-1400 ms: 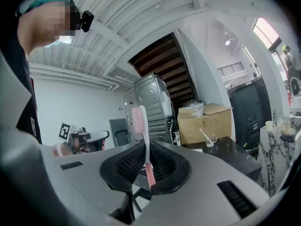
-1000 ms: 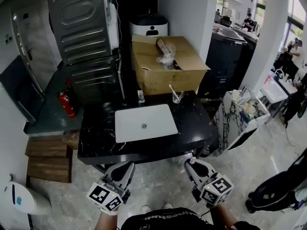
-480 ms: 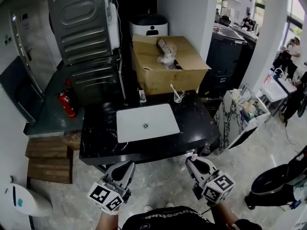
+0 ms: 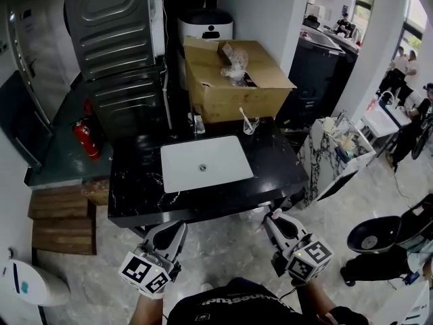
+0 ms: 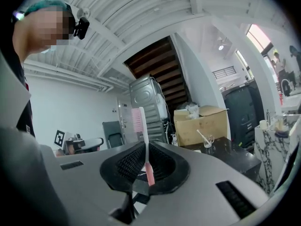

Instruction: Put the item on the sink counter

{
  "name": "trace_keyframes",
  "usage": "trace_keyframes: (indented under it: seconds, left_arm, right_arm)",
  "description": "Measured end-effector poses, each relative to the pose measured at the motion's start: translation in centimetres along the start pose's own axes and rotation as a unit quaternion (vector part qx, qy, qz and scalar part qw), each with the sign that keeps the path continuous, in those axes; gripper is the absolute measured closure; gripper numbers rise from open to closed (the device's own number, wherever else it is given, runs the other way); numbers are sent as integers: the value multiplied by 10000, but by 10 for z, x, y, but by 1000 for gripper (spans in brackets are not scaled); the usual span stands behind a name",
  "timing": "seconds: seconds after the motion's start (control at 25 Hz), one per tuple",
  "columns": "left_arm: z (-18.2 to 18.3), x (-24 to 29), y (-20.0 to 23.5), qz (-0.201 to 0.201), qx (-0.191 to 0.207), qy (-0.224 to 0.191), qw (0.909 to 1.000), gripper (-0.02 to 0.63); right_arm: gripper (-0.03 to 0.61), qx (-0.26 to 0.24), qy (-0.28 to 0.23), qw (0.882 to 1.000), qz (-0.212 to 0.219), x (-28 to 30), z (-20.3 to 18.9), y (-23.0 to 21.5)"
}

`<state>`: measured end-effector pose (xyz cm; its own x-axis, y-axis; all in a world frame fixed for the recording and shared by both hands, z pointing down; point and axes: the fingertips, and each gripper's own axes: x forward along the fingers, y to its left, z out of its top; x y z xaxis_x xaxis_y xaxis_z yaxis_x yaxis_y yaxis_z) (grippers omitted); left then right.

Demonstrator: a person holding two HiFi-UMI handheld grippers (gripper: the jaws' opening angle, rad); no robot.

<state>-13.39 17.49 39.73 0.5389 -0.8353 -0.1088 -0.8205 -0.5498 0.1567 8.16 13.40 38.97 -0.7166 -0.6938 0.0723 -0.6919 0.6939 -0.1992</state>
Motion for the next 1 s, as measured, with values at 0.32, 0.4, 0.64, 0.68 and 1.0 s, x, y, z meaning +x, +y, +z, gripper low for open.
trace_keyframes:
  seconds: [0.32,0.4,0.64,0.68,1.0]
  left_arm:
    - [-8,-10,21,-66,-77,70,9999,598]
    - [-7,-6,30,-72,-77,79,9999,598]
    - [-13,17,73,115,-107,121,9998,598]
    - [-12,23,80,157,-94,123,9998,598]
    - [-7,110,138,385,46,130,9992,598]
  right_arm:
    - [525,-85,-41,9999,-104,19,0,8]
    - [525,-88,-24,9999,-107,28,1,6]
    - [525,23,-20,10000,-8,72,1,-19]
    - [525,62,-43,10000,12,81,4,-26]
    - [525,43,-13,9998,213,162,22,-104]
